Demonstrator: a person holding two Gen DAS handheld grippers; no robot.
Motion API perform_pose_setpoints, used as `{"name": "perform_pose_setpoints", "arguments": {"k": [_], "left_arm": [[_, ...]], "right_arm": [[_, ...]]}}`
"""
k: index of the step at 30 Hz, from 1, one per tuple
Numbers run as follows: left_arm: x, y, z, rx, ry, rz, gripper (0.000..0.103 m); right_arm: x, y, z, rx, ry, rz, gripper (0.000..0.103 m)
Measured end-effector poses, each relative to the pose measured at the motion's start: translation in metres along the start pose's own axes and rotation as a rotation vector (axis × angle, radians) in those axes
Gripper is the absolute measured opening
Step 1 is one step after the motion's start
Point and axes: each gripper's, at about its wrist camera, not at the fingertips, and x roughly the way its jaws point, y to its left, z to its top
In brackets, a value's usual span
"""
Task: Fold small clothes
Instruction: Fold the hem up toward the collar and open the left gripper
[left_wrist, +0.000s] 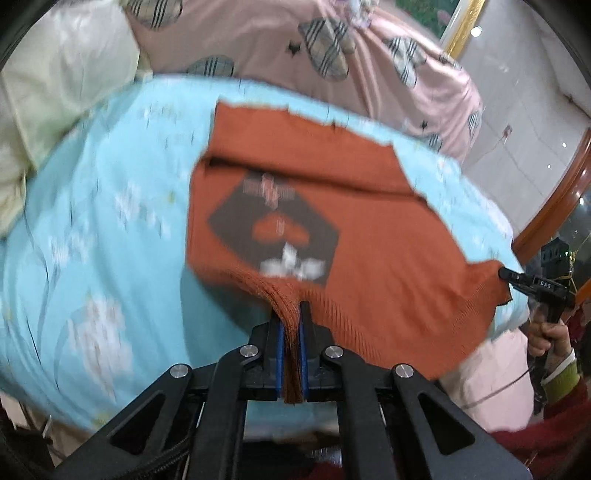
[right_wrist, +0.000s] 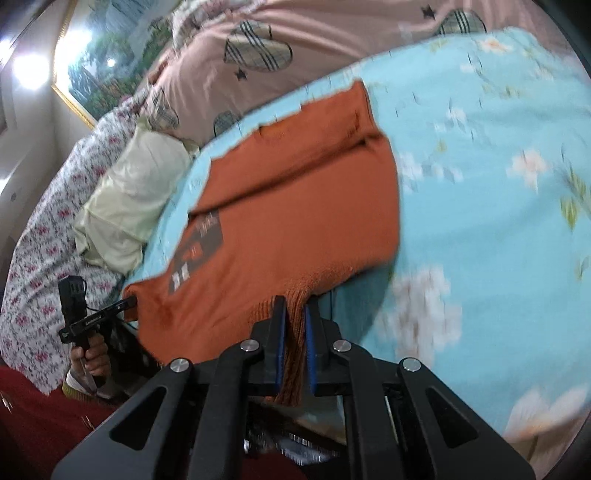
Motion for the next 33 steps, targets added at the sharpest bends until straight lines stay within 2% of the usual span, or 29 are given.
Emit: {"name": "perform_pose_setpoints", "arguments": {"k": [4, 9, 13, 18, 22, 28, 31, 33], "left_arm": [[0.008, 0.0, 0.057, -0.004, -0.102, -0.001, 0.005], [0.039, 0.009, 0.131, -0.014, -0.194, 0.041, 0.005], [0.076, 0.023, 0.182, -0.03, -0.214, 0.082, 0.004], [0.133, 0.05, 0.231, -0.056, -0.185, 0.14, 0.004], [0.171, 0.065, 0.248, -0.044, -0.156, 0.187, 0.004], [0.227, 0.089, 0.267, -0.064, -0.099, 0.218, 0.005], [0.253, 0.1, 0.267, -0.088, -0.032, 0.237, 0.01], [0.254, 0.103, 0.262, -0.104, -0.013, 0.238, 0.01]], "right_arm": [[0.002, 0.003, 0.046, -0.014, -0.086, -0.012, 0.01], [0.031, 0.001, 0.118, -0.028, -0.157, -0.076, 0.01], [0.066, -0.009, 0.177, -0.028, -0.168, -0.121, 0.01], [0.116, -0.024, 0.223, -0.043, -0.126, -0.19, 0.01], [0.151, -0.044, 0.241, -0.031, -0.094, -0.238, 0.01], [0.188, -0.063, 0.256, -0.002, -0.045, -0.295, 0.01], [0.205, -0.071, 0.257, 0.012, -0.013, -0.337, 0.014], [0.202, -0.072, 0.255, 0.03, -0.018, -0.343, 0.02]]}}
